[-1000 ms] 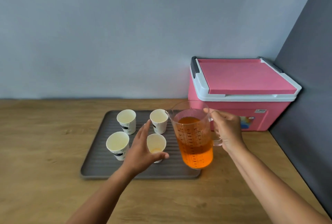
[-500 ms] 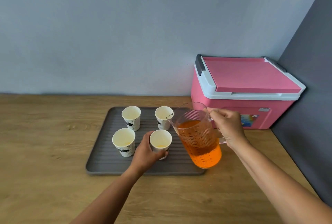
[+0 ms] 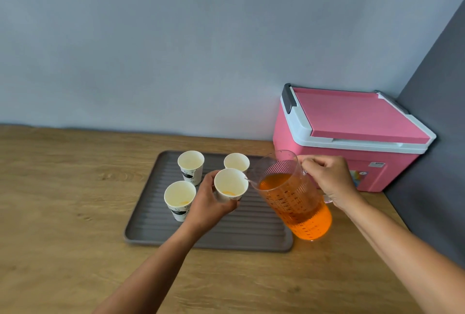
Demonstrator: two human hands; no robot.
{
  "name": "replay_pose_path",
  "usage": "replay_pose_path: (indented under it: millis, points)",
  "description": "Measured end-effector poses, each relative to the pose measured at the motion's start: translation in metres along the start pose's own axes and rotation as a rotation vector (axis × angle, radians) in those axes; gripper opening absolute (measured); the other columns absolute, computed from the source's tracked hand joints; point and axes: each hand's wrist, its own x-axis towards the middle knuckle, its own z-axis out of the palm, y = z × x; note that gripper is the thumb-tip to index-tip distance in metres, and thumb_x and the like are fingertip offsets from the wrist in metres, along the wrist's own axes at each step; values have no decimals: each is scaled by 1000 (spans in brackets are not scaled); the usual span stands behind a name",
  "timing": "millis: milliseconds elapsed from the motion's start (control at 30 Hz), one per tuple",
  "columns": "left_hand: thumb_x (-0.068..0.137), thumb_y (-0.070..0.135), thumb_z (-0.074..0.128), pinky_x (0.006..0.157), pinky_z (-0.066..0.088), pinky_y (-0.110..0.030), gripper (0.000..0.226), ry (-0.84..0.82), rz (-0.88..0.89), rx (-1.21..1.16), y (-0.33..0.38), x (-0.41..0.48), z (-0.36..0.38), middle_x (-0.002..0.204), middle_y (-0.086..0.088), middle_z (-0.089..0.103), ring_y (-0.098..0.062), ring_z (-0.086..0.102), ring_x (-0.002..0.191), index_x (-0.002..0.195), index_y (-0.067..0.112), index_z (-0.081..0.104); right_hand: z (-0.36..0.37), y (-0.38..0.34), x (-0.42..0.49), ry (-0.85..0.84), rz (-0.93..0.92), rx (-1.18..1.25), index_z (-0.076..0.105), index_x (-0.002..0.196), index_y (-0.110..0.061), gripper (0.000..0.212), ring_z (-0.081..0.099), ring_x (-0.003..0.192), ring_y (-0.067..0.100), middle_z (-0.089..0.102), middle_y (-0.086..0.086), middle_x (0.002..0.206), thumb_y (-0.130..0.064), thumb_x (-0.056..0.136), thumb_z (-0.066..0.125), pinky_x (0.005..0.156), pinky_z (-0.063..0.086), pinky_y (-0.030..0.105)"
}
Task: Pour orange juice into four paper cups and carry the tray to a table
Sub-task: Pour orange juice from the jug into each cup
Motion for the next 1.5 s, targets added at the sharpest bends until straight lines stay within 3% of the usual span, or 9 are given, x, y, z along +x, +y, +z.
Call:
replay_pose_path:
  millis: [200,367,433,533,667,833,1033,1167,1500]
  points:
    - [65,12,84,79,46,-11,71,-7,-11,14,1,-3,-2,111,18,60,-1,58,104,122,30,46,0,5,2,-55,-9,-32,75,66,-38,20,72,89,25,78,5,84,-27,79,65,81,58,48]
    - [66,10,84,78,45,-8,70,-20,-12,20,-1,-4,-4,111,17,59,0,58,104,121,32,45,5,6,5,-88,-6,-70,76,75,-40,24,72,85,20,77,-8,79,-19,82,66,78,58,45]
    - [67,9,84,78,45,-8,70,-28,-20,23,-2,-4,-5,111,18,59,1,57,103,120,32,45,6,7,5,-114,6,-87,78,81,-37,14,72,82,20,78,-8,79,-32,76,65,75,59,48]
    - [66,8,83,76,43,-3,69,-28,-26,24,-4,-4,-5,110,19,59,10,56,99,119,32,45,6,9,7,-140,2,-104,79,86,-32,30,73,81,19,78,-10,80,-46,68,60,73,61,49]
    - [66,9,83,81,44,-9,69,-25,-29,28,-7,-5,-2,110,20,58,10,55,101,119,33,45,8,12,11,-148,-21,-119,75,82,-40,17,71,80,10,76,-14,80,-26,80,66,70,59,36]
    - [64,14,84,90,48,-22,71,-24,-28,28,-12,-3,0,113,17,60,2,57,106,121,33,47,8,14,16,-169,-18,-159,79,90,-29,16,59,63,-3,68,-30,62,-23,83,67,62,42,21]
    - [61,15,86,86,50,-21,72,-28,-35,42,-14,-2,3,112,15,62,-2,60,103,120,34,48,5,3,14,-200,-58,-230,76,70,-40,21,67,77,3,75,-23,81,-52,71,59,66,50,25]
    - [63,14,86,79,48,-14,71,-30,-24,44,-12,-4,5,109,15,63,0,60,101,118,36,48,4,0,13,-215,-100,-281,73,65,-43,17,68,84,0,73,-25,81,-42,78,63,70,52,24]
    - [65,15,85,73,46,-7,71,-57,-28,65,-14,-4,6,110,18,60,10,56,99,121,36,46,3,5,15,-218,-127,-289,72,58,-39,24,60,61,-4,68,-26,63,-47,77,59,58,45,22]
